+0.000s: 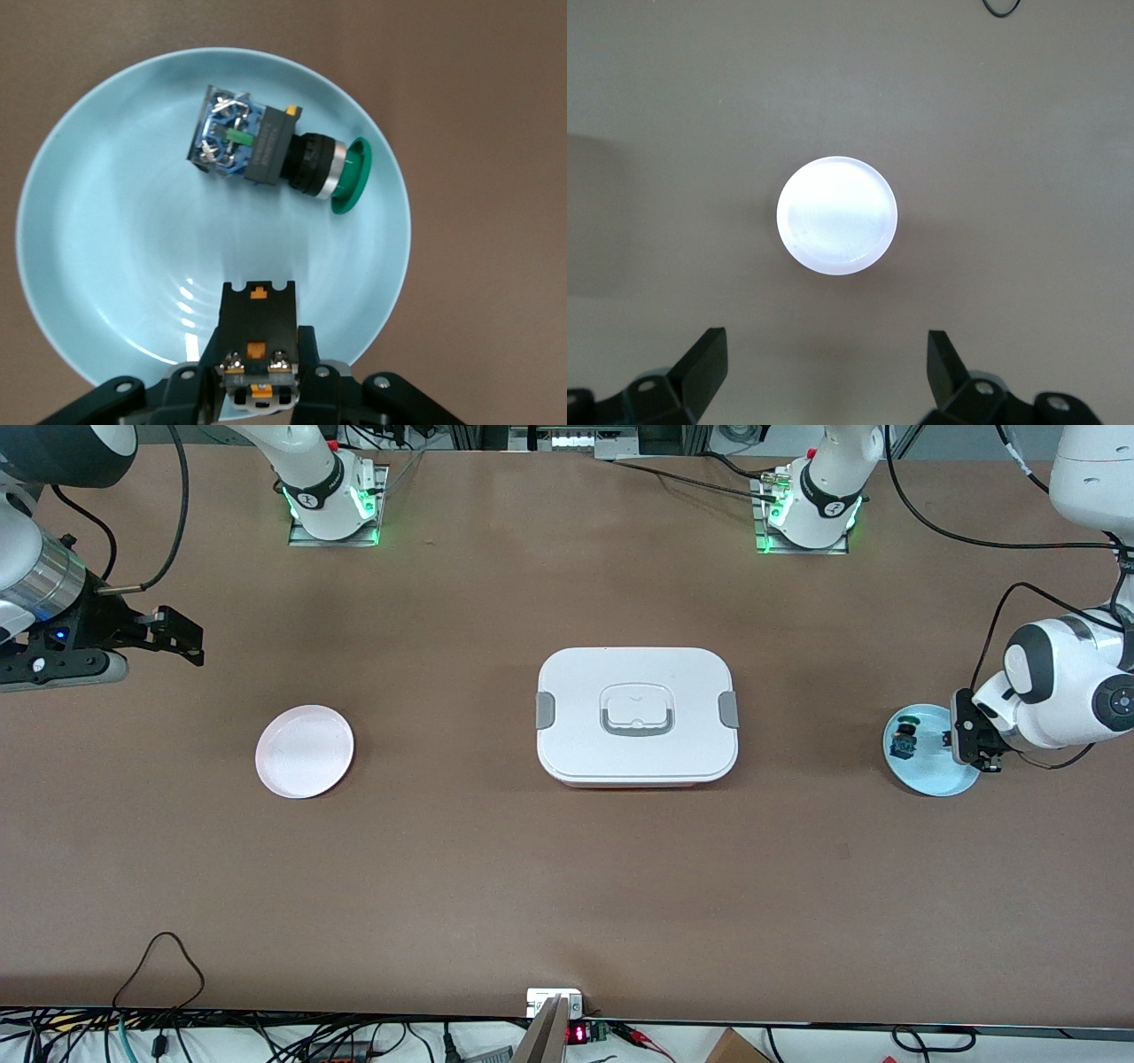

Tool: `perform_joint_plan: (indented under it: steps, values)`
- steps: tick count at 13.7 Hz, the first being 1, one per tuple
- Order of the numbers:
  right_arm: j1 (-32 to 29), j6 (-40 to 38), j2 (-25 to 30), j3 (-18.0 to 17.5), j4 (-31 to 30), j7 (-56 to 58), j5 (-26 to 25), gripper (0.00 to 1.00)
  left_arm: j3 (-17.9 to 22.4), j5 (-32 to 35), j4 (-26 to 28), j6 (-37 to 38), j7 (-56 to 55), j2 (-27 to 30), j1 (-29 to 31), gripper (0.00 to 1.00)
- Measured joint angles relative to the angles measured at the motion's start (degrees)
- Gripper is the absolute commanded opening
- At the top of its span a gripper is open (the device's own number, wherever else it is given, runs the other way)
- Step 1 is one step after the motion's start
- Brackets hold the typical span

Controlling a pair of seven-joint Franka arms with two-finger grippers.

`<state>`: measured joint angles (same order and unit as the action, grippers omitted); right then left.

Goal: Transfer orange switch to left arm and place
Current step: 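Open the left gripper to release the switch on the plate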

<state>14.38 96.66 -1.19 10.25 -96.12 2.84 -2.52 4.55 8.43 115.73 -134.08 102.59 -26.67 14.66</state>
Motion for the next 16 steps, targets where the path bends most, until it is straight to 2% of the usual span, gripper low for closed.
perform_joint_plan:
  steps: [10,14,16]
  values:
    - [-0.3,1.2,-0.6,0.1,0.1,-0.1,0.0,1.00,-0.2,-0.1,-0.3,-0.6,0.0,0.7,1.3,1.00]
    - [-0.5,1.8,-0.7,0.1,0.1,-0.1,0.0,1.00,-0.4,-2.1,-1.4,5.3,-0.1,3.3,1.3,1.00]
    - [-0.6,2.0,-0.8,0.1,0.1,-0.1,0.0,1.00,-0.6,-3.5,-3.6,8.6,0.0,4.5,1.1,1.00]
